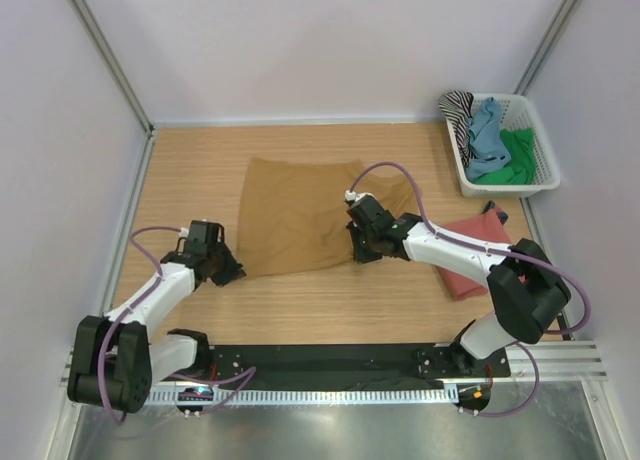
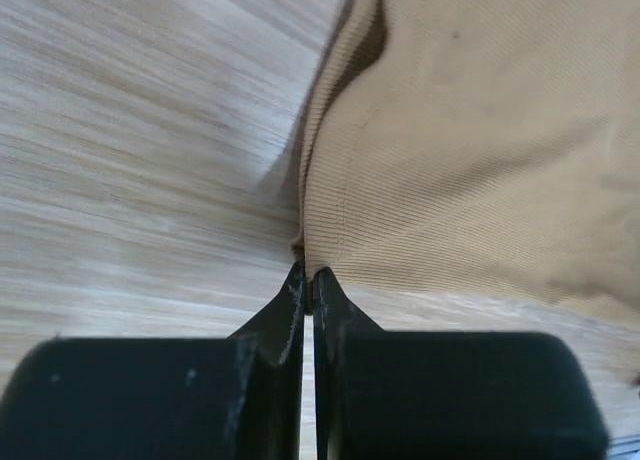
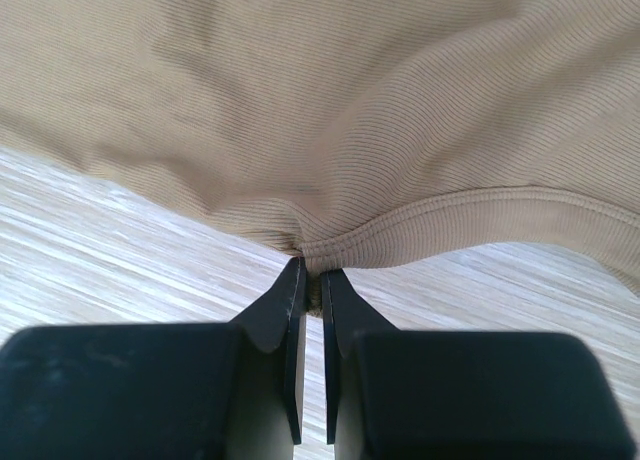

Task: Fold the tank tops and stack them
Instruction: Fold the tank top

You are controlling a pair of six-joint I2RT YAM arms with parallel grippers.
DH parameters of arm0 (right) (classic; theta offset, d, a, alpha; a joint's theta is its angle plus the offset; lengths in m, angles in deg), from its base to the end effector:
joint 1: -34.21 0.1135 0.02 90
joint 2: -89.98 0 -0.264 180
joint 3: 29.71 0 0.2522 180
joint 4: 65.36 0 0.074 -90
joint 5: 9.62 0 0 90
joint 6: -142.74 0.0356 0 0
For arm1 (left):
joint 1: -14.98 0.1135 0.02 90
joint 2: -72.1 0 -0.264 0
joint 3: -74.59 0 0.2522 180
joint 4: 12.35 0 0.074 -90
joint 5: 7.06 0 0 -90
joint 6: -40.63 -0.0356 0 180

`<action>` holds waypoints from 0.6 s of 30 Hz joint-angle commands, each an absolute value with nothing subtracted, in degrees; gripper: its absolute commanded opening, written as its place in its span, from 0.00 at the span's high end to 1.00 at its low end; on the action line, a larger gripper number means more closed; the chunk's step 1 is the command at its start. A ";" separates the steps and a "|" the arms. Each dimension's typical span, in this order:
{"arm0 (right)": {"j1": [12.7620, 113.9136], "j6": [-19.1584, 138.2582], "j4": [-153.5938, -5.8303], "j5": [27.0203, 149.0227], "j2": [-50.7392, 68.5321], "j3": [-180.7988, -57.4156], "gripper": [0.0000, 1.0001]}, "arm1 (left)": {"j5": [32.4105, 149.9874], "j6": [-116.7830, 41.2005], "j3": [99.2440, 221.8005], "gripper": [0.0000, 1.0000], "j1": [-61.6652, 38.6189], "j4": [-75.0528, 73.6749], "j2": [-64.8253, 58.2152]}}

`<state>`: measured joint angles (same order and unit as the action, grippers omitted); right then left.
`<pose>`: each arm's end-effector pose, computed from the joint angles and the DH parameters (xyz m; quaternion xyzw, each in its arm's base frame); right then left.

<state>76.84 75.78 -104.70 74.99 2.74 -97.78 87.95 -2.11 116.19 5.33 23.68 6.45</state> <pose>0.2250 0.2025 0.2011 -0.1510 0.9496 0.1089 0.2523 0.1928 -0.0359 0.1564 -0.3004 0.9173 -0.1600 0.2066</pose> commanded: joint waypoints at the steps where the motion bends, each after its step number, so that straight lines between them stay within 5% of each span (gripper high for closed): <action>1: 76.93 75.15 -105.74 73.62 4.55 -100.42 0.97 | 87.68 -2.88 119.98 1.00 5.13 26.72 9.70; 18: 67.88 71.54 -110.14 75.46 -5.82 -114.74 0.98 | 92.17 2.13 134.84 1.00 7.68 23.74 -5.41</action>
<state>68.71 72.37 -108.50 75.10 -4.63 -111.63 91.01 0.63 131.68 6.46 26.47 -4.69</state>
